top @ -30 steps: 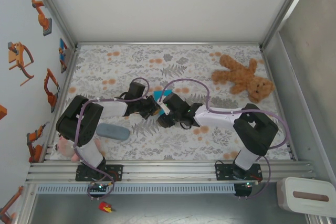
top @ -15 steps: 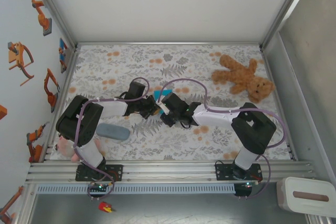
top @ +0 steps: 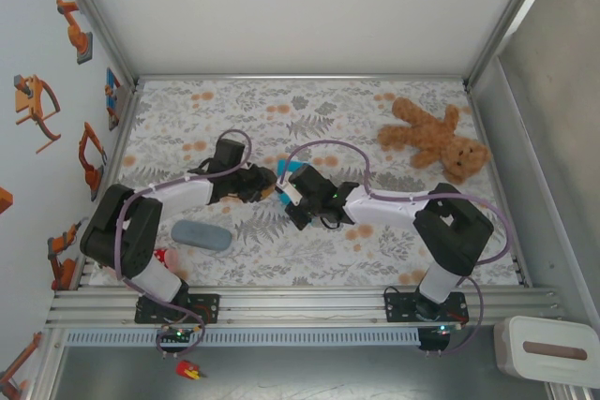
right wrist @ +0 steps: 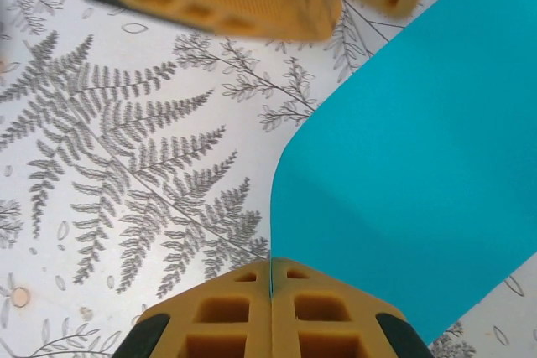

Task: Fold a paper plane with a square sheet of paper (pick it up from the middle)
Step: Third fold the triangle at the center of the table.

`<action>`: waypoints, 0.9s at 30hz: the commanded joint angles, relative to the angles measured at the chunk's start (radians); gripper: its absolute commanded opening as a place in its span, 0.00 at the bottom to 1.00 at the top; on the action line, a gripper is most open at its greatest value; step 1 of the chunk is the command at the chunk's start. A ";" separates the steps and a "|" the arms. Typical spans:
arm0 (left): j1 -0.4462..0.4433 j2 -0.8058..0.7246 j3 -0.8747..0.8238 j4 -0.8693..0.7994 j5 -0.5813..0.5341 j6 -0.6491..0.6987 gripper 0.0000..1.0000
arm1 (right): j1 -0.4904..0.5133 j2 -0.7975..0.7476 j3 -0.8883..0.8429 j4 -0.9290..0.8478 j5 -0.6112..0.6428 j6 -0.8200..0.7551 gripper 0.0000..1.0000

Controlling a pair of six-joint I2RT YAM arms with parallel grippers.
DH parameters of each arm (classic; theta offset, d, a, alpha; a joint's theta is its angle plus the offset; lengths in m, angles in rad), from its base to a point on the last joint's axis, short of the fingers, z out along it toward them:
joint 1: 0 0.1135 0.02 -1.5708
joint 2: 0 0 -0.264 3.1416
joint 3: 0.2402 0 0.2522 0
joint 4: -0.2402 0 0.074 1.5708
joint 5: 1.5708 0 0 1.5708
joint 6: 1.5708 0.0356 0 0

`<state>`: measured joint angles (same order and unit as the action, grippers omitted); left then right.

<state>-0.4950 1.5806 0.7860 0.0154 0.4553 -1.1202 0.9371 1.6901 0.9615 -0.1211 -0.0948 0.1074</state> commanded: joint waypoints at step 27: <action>-0.006 0.365 0.303 -0.196 0.035 0.235 0.11 | -0.104 0.040 -0.046 0.128 -0.303 0.212 0.00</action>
<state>-0.4965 1.9236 1.0679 -0.0990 0.4877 -0.9508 0.8497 1.7035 0.9115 -0.0093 -0.3687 0.2832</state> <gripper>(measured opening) 0.116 0.049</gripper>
